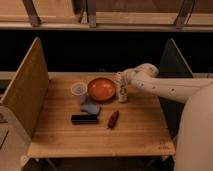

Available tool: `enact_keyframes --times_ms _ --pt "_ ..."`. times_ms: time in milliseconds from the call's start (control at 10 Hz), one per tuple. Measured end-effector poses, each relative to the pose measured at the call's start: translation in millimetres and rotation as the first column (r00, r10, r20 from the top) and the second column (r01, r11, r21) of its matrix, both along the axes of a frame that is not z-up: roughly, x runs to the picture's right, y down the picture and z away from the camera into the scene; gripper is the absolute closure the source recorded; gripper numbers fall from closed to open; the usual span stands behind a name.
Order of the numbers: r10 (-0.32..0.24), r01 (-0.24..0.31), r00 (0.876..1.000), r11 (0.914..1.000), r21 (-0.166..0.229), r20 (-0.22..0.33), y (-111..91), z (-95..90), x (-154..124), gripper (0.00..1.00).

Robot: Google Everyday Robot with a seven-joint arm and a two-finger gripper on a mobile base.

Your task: Stand the bottle upright

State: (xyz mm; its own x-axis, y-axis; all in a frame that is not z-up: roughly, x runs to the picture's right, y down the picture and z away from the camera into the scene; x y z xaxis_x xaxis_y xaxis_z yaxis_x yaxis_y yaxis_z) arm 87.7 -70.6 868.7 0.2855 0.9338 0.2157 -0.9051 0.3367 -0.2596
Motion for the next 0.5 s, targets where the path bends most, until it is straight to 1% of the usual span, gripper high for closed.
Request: enact_keyframes --times_ms 100,200,300,400,500 --pt "-0.022 0.022 1.0 0.9997 -0.01 0.004 8.4 4.5 -3.7 1.0" --pt "-0.032 0.032 0.999 0.9993 -0.018 0.006 14.0 7.2 -4.0 1.0" --pt "-0.043 0.043 0.999 0.9989 -0.017 0.009 15.8 7.5 -4.5 1.0" --pt "-0.047 0.047 0.999 0.9988 -0.013 0.009 14.0 5.6 -2.3 1.0" --pt "-0.048 0.048 0.999 0.9988 -0.001 0.005 7.5 1.5 1.8 1.0"
